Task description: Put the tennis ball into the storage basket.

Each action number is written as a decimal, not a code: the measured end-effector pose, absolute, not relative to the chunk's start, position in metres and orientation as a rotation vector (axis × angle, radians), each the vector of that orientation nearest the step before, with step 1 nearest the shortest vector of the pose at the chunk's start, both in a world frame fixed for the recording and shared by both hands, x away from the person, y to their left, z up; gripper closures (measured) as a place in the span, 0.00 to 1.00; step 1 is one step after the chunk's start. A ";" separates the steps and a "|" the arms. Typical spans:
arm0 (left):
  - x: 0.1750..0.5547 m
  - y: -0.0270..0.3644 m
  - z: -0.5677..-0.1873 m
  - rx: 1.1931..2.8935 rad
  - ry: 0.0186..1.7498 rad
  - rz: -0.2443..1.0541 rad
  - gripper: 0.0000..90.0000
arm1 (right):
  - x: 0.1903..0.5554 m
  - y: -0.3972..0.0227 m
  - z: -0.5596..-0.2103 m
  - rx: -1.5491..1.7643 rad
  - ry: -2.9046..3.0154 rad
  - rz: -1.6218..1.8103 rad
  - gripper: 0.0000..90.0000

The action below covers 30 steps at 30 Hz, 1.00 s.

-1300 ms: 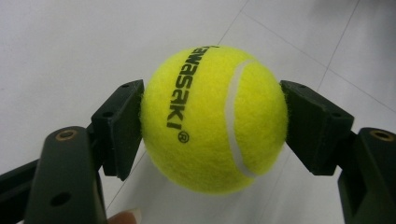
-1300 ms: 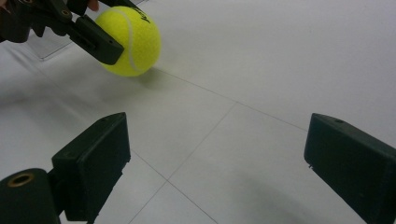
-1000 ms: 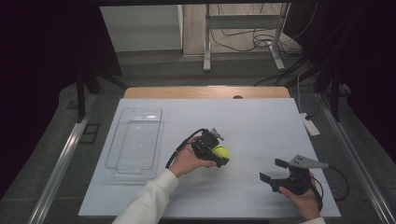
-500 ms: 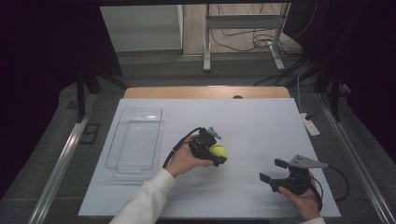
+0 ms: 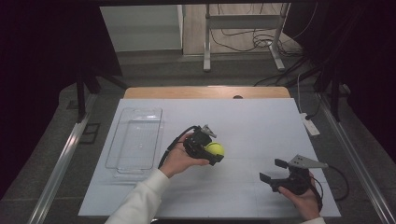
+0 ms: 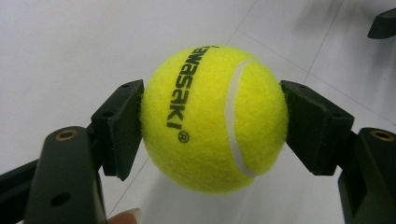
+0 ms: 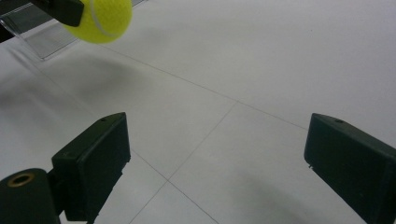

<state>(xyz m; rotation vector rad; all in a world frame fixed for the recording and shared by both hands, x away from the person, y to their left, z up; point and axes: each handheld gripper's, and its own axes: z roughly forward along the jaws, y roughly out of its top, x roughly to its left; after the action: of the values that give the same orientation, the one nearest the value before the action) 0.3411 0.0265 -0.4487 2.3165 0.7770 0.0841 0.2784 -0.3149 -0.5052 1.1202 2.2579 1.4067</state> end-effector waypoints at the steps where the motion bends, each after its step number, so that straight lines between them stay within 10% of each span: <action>1: 0.341 0.027 -0.448 2.312 0.780 0.087 0.30 | 0.278 -0.315 -0.505 1.120 2.257 1.407 0.08; 30: 0.338 0.064 -0.432 2.256 0.822 0.152 0.30 | 0.278 -0.315 -0.506 1.126 2.252 1.405 0.08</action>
<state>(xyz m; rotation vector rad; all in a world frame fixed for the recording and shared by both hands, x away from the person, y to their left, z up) 0.3376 0.0635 -0.4321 2.2565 0.8219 0.1524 0.2782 -0.3151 -0.5057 1.1261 2.2518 1.4046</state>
